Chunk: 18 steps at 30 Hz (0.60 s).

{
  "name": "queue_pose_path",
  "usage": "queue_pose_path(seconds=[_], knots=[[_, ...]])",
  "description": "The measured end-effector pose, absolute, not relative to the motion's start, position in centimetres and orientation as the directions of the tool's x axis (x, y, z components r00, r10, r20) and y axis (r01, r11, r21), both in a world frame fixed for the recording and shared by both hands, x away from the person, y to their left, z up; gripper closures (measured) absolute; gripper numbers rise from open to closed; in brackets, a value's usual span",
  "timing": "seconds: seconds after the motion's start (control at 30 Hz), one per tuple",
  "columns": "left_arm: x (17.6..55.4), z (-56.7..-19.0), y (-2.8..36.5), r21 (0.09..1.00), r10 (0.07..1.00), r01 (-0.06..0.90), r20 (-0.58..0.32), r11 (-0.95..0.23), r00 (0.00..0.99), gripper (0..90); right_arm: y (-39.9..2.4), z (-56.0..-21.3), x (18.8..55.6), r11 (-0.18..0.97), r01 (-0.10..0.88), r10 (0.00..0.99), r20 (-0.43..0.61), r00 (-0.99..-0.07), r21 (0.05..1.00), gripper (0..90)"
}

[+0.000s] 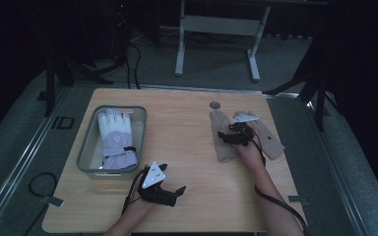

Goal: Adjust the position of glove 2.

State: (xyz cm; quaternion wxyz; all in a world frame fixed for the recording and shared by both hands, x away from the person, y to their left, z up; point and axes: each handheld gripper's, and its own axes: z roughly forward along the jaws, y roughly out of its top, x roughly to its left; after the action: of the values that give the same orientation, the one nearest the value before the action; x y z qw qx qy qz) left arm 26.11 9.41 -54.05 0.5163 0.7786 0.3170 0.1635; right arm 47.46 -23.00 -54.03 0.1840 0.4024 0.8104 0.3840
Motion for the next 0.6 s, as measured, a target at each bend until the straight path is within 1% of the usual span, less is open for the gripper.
queue_pose_path(seconds=[0.13, 0.17, 0.2, 0.23, 0.27, 0.3, 0.33, 0.4, 0.43, 0.47, 0.53, 0.6], knots=[[26.1, -54.1, 9.6, 0.906, 0.657, 0.329, -0.08, -0.265, 0.749, 0.0, -22.4, -55.1, 48.3, 0.441, 0.541, 0.788, -0.021, -0.615, 0.716, 31.8], [26.2, -54.2, 9.6, 0.903, 0.657, 0.334, -0.083, -0.268, 0.75, 0.0, -22.3, -55.2, 48.3, 0.447, 0.539, 0.785, -0.024, -0.619, 0.713, 32.0], [26.2, -54.2, 9.6, 0.904, 0.658, 0.334, -0.083, -0.267, 0.748, 0.0, -22.1, -55.2, 48.3, 0.447, 0.545, 0.786, -0.022, -0.617, 0.709, 34.3], [26.2, -54.3, 9.6, 0.905, 0.66, 0.334, -0.083, -0.264, 0.747, 0.0, -22.1, -55.1, 48.2, 0.448, 0.548, 0.786, -0.019, -0.618, 0.706, 39.1], [26.2, -54.3, 9.6, 0.902, 0.661, 0.339, -0.084, -0.267, 0.746, 0.0, -22.0, -55.0, 48.1, 0.446, 0.552, 0.788, -0.016, -0.615, 0.705, 41.7], [26.2, -54.4, 9.6, 0.903, 0.661, 0.339, -0.085, -0.266, 0.745, 0.0, -21.9, -55.0, 48.0, 0.445, 0.555, 0.789, -0.015, -0.614, 0.703, 49.1], [26.2, -54.4, 9.6, 0.905, 0.661, 0.336, -0.087, -0.261, 0.746, 0.0, -21.8, -54.9, 47.8, 0.445, 0.557, 0.79, -0.015, -0.613, 0.701, 58.8], [26.1, -54.4, 9.6, 0.905, 0.662, 0.334, -0.083, -0.263, 0.745, 0.0, -21.5, -54.9, 47.4, 0.427, 0.563, 0.805, -0.013, -0.593, 0.708, 71.4], [26.1, -54.4, 9.6, 0.908, 0.662, 0.331, -0.083, -0.258, 0.745, 0.0, -21.4, -54.9, 47.3, 0.399, 0.578, 0.82, 0.006, -0.573, 0.712, 75.1], [26.1, -54.4, 9.6, 0.907, 0.663, 0.332, -0.084, -0.258, 0.744, 0.0, -21.3, -54.9, 47.1, 0.37, 0.59, 0.835, 0.021, -0.549, 0.718, 76.8], [26.2, -54.4, 9.7, 0.909, 0.663, 0.329, -0.084, -0.254, 0.744, 0.0, -21.1, -55.0, 47.0, 0.353, 0.596, 0.844, 0.03, -0.536, 0.721, 77.7], [26.2, -54.4, 9.7, 0.908, 0.666, 0.332, -0.084, -0.255, 0.742, 0.0, -20.7, -54.4, 46.5, 0.307, 0.625, 0.861, 0.07, -0.503, 0.718, 78.8]])
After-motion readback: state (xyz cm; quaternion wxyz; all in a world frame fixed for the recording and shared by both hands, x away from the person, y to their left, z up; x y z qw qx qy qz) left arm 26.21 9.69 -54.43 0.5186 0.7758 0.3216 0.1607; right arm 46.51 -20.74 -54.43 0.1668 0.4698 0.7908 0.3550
